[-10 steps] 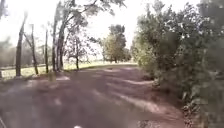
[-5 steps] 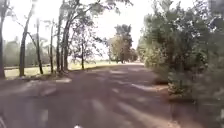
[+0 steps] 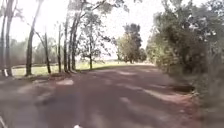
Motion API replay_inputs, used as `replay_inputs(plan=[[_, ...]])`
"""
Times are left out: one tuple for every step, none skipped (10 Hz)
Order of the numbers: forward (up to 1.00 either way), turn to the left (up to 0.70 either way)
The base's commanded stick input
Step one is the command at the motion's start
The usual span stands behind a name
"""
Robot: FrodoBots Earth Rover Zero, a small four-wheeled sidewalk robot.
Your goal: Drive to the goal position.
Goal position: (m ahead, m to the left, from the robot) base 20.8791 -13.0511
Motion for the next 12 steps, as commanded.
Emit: replay_inputs(plan=[[1.00,-0.01],[1.00,-0.01],[1.00,-0.01],[1.00,-0.02],[1.00,-0.04],[1.00,-0.21],[1.00,-0.25],[1.00,-0.26],[1.00,-0.26],[1.00,-0.26],[1.00,-0.26],[1.00,-0.26]])
